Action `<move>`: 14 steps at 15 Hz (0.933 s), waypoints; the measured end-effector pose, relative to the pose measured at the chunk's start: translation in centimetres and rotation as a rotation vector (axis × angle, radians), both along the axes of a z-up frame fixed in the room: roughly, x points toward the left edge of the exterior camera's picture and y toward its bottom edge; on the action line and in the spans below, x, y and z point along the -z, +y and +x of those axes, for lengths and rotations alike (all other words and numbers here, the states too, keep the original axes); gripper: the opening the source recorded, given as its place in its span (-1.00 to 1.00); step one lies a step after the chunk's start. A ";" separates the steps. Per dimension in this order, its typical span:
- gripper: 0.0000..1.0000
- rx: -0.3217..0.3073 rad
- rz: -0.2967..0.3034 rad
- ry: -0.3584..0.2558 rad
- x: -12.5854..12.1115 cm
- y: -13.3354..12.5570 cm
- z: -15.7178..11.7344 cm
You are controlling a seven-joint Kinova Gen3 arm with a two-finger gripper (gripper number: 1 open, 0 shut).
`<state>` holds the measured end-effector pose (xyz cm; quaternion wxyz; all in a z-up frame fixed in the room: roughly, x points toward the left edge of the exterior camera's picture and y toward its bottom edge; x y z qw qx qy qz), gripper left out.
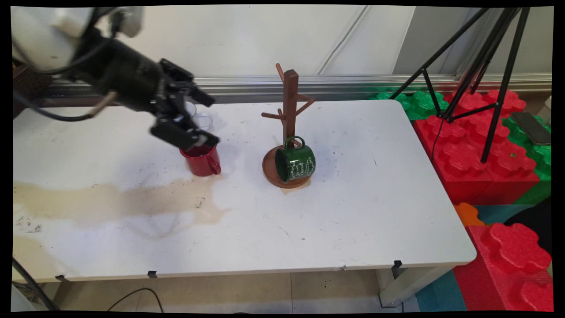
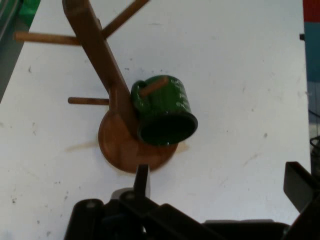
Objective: Pick up the green mug from the rack
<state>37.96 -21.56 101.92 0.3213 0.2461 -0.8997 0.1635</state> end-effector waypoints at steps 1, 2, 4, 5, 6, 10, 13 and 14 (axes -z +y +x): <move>1.00 -0.008 0.002 0.003 0.2 -0.5 -0.9; 1.00 -0.015 0.003 0.006 0.3 -0.9 -1.4; 1.00 -0.037 0.009 0.009 0.8 -1.6 -2.6; 1.00 -0.049 0.012 0.008 1.2 -2.0 -3.3; 1.00 -0.065 0.020 0.005 1.8 -2.4 -4.1; 1.00 -0.100 0.053 -0.023 4.7 -3.1 -6.1; 1.00 -0.135 0.075 -0.031 7.4 -3.4 -7.2; 1.00 -0.147 0.080 -0.029 8.3 -3.6 -7.5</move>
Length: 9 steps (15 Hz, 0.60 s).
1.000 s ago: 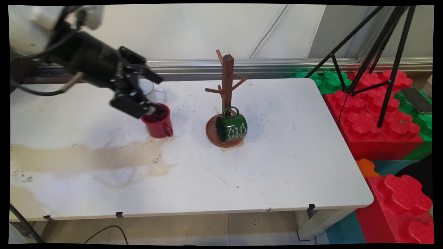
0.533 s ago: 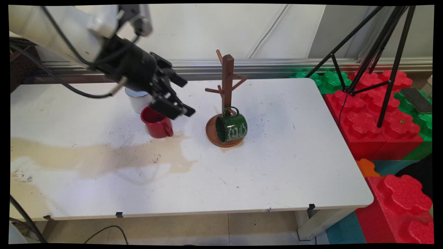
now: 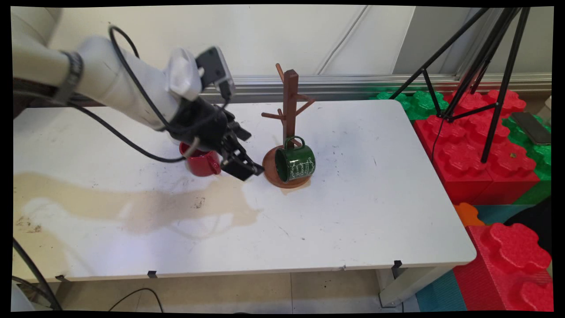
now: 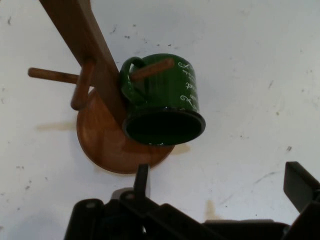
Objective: Pick up the green mug from the rack
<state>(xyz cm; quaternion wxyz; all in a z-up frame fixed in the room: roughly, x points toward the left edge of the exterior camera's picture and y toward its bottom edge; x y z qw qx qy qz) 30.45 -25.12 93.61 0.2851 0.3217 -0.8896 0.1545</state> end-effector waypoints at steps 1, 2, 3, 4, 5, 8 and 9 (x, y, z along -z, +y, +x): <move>1.00 -0.008 0.002 0.001 0.8 -0.1 -0.2; 1.00 -0.016 0.004 0.003 1.6 -0.2 -0.5; 1.00 -0.021 0.006 0.004 2.3 -0.3 -0.8; 1.00 -0.024 0.006 0.006 2.8 -0.4 -0.9; 1.00 -0.030 0.007 0.009 3.5 -0.5 -1.1; 1.00 -0.038 0.005 0.024 5.5 -0.9 -1.8; 1.00 -0.039 0.003 0.030 6.1 -1.1 -2.1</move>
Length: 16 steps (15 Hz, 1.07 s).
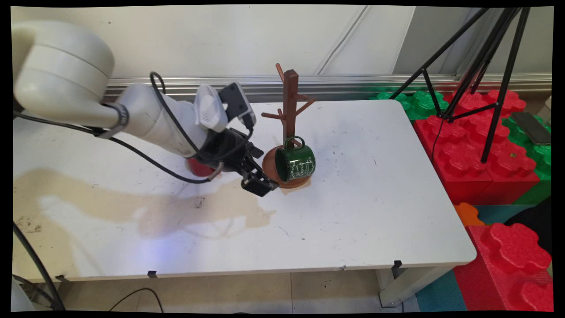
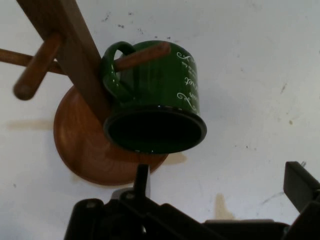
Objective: Pick up the green mug from the rack
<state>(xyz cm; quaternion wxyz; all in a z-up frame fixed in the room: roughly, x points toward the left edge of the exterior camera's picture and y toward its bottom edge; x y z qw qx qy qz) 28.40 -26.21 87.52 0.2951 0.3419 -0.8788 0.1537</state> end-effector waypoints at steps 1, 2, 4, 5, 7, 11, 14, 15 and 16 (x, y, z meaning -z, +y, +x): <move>1.00 -0.003 -0.001 0.006 0.6 -0.2 -0.2; 1.00 -0.006 -0.002 0.011 1.1 -0.5 -0.3; 1.00 -0.013 -0.005 0.024 2.3 -1.0 -0.6; 1.00 -0.014 -0.007 0.031 2.7 -1.3 -0.7; 1.00 -0.016 -0.010 0.050 3.5 -1.7 -1.0; 1.00 -0.011 -0.020 0.094 5.1 -2.5 -1.6; 1.00 -0.008 -0.027 0.111 6.1 -3.1 -1.7; 1.00 -0.008 -0.029 0.117 6.4 -3.3 -1.8; 1.00 -0.009 -0.030 0.122 6.6 -3.5 -1.8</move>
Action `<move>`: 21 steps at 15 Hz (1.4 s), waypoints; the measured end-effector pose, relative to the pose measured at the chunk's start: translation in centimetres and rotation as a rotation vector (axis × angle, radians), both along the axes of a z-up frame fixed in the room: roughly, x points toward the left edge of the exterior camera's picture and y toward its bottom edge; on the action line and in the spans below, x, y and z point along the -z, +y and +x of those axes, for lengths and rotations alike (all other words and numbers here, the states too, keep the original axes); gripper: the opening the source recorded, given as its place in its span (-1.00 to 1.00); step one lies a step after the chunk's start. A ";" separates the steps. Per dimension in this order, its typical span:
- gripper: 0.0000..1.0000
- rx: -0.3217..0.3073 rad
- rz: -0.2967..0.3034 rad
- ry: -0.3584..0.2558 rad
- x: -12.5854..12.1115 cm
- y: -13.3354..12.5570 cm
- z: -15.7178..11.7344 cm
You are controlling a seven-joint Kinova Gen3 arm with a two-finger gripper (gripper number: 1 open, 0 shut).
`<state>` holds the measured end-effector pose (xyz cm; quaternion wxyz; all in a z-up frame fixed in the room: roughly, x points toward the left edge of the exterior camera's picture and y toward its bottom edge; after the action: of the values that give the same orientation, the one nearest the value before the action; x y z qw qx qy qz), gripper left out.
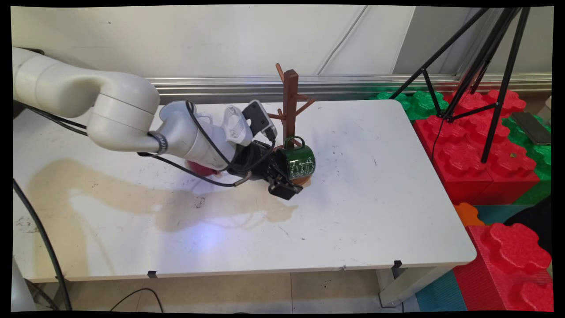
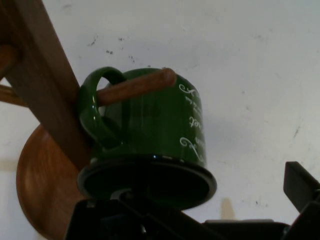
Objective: Pick up the green mug from the rack, then place the picked object on the table
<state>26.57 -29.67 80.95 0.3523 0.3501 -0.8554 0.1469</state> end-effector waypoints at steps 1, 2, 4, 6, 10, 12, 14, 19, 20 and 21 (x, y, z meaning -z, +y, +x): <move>1.00 -0.002 -0.001 0.010 0.4 -0.3 -0.1; 1.00 -0.002 -0.002 0.019 0.6 -0.5 -0.2; 1.00 -0.003 -0.002 0.040 1.1 -0.9 -0.5; 1.00 -0.007 -0.002 0.055 1.5 -1.2 -0.6; -1.00 -0.016 0.000 0.079 2.0 -1.5 -0.8; -1.00 -0.025 0.000 0.087 2.2 -1.6 -0.8; -1.00 -0.032 0.000 0.091 2.3 -1.6 -0.8; -1.00 -0.065 0.002 0.105 2.1 -0.9 -0.3; -1.00 -0.071 0.001 0.109 1.9 -0.7 -0.2; -1.00 -0.076 0.000 0.113 1.8 -0.4 -0.1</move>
<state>26.47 -30.10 79.19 0.3942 0.3902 -0.8202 0.1402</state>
